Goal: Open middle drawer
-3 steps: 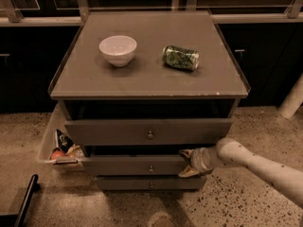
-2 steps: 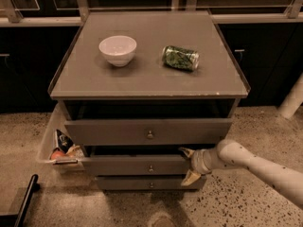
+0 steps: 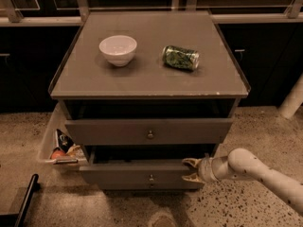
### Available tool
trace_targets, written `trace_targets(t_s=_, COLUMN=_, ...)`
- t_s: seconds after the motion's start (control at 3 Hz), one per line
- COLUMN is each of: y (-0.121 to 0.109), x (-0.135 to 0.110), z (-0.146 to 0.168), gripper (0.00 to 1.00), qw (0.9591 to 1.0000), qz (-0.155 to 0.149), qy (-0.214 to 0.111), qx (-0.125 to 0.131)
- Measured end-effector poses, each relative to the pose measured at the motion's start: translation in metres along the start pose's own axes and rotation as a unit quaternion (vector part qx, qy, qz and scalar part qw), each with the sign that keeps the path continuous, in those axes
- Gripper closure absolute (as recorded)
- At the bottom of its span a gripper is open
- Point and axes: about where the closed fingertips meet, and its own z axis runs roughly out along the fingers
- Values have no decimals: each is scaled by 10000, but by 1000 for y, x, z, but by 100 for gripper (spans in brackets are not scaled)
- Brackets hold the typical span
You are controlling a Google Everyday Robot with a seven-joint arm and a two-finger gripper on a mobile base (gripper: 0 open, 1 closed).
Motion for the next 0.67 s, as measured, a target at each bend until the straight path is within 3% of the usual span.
trace_targets(t_s=0.33, y=-1, x=-2, z=-2, gripper=88, qw=10000, qz=0, qy=0, qx=0)
trace_targets(t_s=0.67, y=13, x=-4, z=-12, gripper=85, qw=10000, qz=-36, qy=-8, qx=21)
